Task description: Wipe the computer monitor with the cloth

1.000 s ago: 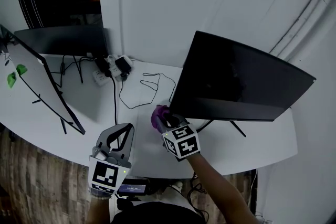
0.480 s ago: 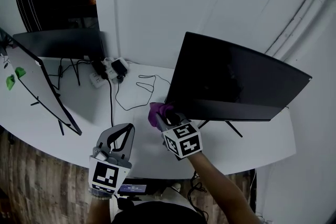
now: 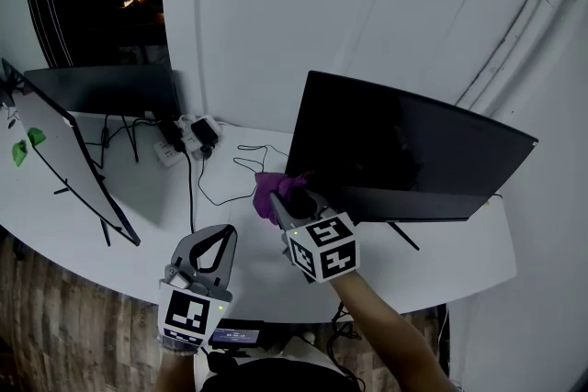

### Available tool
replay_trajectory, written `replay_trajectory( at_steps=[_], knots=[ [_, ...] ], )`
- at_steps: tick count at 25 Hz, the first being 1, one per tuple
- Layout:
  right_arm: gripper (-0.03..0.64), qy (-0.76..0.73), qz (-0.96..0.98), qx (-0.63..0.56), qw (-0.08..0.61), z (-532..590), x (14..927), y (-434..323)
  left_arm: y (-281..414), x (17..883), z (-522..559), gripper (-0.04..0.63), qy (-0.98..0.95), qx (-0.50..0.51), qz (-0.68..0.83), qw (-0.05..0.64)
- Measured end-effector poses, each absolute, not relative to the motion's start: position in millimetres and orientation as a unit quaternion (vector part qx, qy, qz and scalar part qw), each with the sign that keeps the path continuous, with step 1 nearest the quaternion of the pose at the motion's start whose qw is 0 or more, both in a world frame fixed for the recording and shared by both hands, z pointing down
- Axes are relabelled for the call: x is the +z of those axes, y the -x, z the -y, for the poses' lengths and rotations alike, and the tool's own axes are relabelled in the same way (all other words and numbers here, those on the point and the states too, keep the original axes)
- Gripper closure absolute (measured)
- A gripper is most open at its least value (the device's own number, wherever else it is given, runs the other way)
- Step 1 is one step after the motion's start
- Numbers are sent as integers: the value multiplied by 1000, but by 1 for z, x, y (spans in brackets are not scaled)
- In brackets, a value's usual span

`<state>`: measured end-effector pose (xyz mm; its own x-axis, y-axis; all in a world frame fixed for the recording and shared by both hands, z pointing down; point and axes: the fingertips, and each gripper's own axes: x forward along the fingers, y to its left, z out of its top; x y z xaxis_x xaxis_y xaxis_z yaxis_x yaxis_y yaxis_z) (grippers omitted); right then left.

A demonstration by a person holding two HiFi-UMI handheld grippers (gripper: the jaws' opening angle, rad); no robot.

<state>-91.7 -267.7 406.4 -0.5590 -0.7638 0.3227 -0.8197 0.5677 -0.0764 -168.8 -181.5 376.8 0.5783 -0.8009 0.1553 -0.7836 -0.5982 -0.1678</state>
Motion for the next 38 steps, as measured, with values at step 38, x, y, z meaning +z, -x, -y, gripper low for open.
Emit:
replay_trajectory(
  at_steps=[38],
  knots=[
    [557,-470,878,26,-90,289,179,64,133,342,169,591,890,-98,-437,87]
  ],
)
